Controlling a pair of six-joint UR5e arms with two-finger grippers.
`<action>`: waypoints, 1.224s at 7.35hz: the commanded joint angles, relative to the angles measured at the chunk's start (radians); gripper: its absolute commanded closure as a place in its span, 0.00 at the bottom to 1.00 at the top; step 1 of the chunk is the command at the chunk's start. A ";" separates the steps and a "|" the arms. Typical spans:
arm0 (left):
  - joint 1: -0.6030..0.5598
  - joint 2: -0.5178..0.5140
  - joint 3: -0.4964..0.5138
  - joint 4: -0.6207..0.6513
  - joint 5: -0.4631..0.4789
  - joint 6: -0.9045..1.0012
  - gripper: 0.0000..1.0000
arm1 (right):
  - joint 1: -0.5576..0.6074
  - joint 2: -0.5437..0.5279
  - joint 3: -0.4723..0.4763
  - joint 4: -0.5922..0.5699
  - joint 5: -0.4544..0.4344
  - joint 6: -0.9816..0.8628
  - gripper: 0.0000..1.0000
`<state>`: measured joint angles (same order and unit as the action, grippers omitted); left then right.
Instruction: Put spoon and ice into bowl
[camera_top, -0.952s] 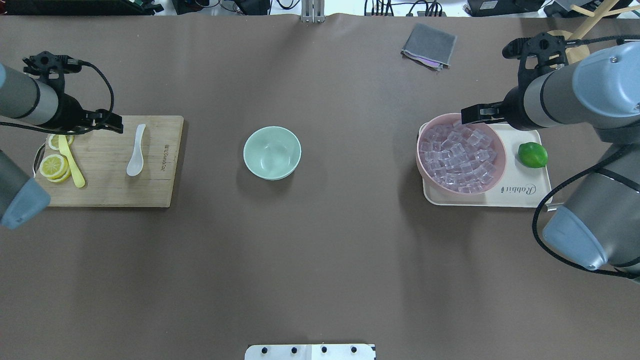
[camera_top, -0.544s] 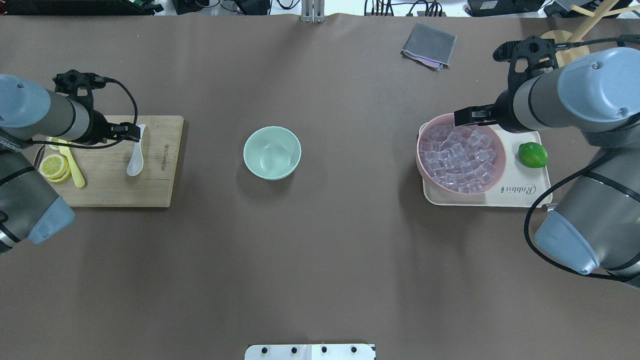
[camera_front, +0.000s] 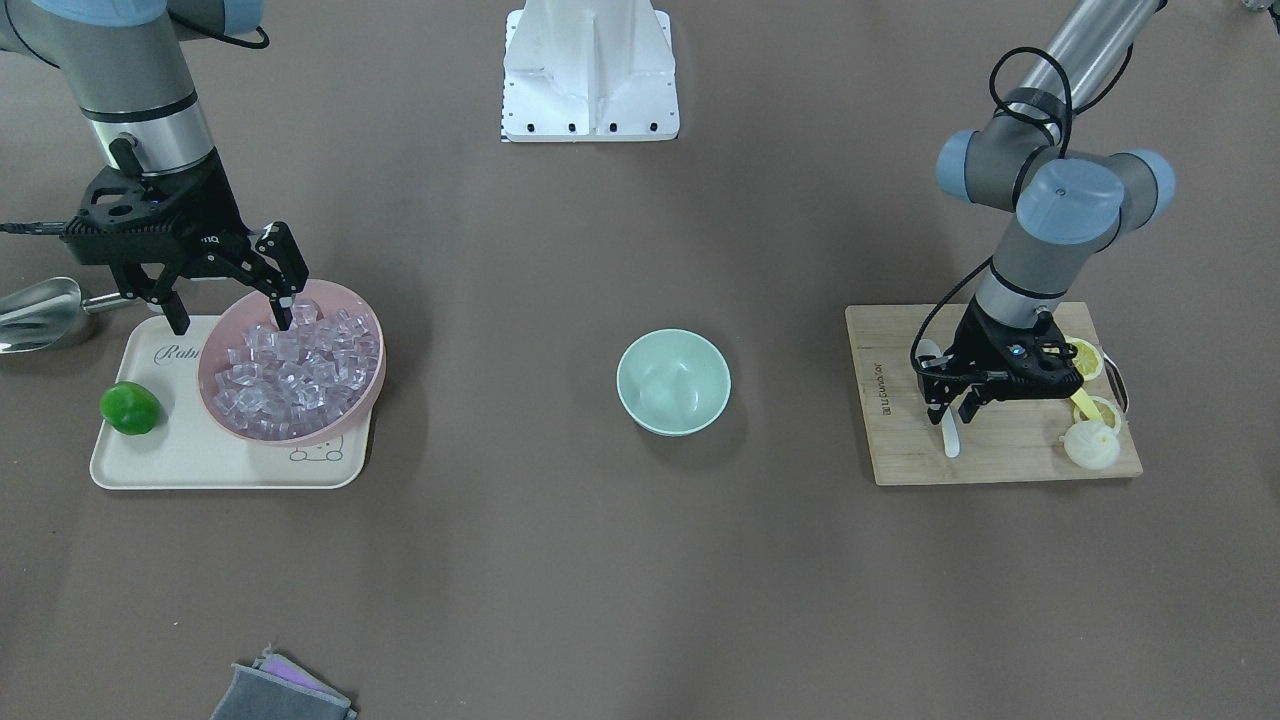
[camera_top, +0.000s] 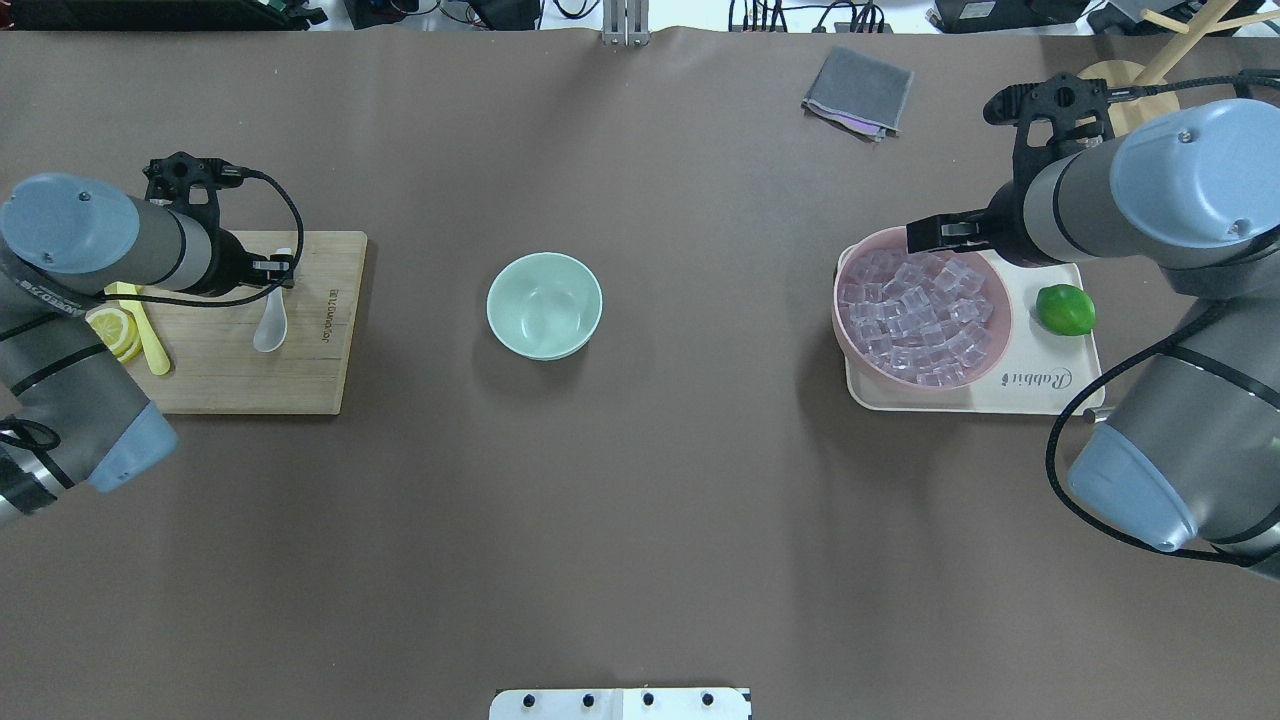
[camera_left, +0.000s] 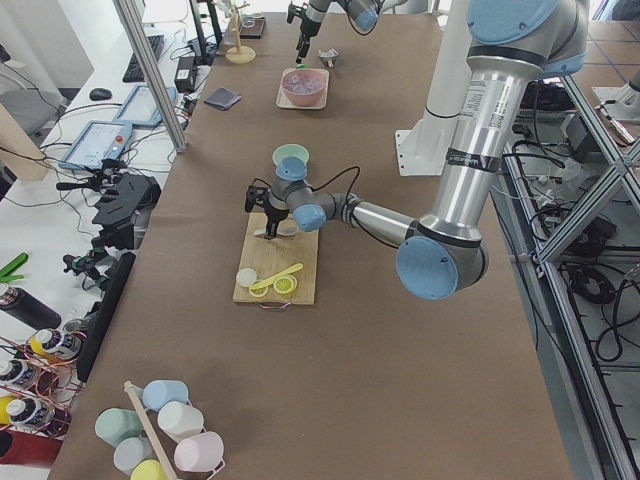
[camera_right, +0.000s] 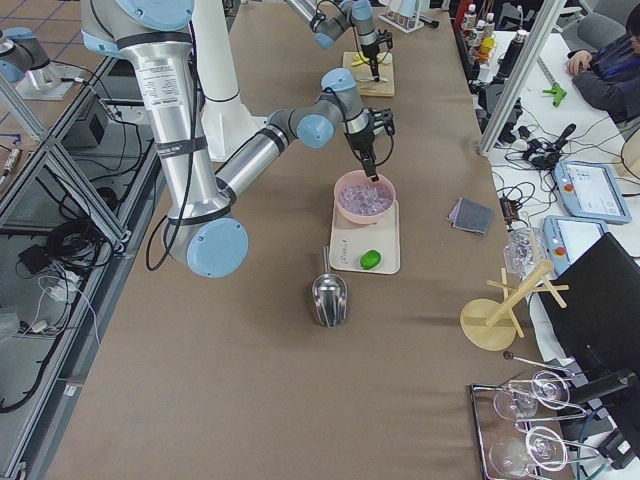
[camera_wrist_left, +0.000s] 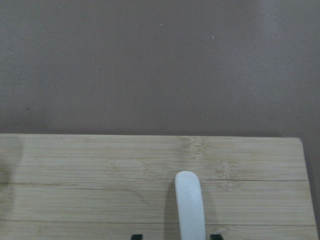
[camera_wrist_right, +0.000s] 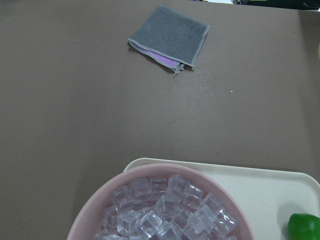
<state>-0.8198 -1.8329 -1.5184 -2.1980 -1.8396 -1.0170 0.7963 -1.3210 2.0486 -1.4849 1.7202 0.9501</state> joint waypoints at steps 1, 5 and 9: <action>0.001 -0.003 0.000 -0.002 0.000 0.002 0.91 | 0.000 0.000 -0.001 0.000 -0.001 -0.001 0.01; 0.001 -0.053 -0.084 0.015 -0.004 -0.181 1.00 | -0.005 -0.003 -0.013 0.011 -0.001 -0.014 0.01; 0.137 -0.227 -0.095 0.059 0.162 -0.572 1.00 | -0.028 0.031 -0.131 0.201 -0.001 -0.014 0.01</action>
<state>-0.7509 -2.0065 -1.6118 -2.1716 -1.7666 -1.4966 0.7713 -1.2947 1.9563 -1.3489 1.7196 0.9368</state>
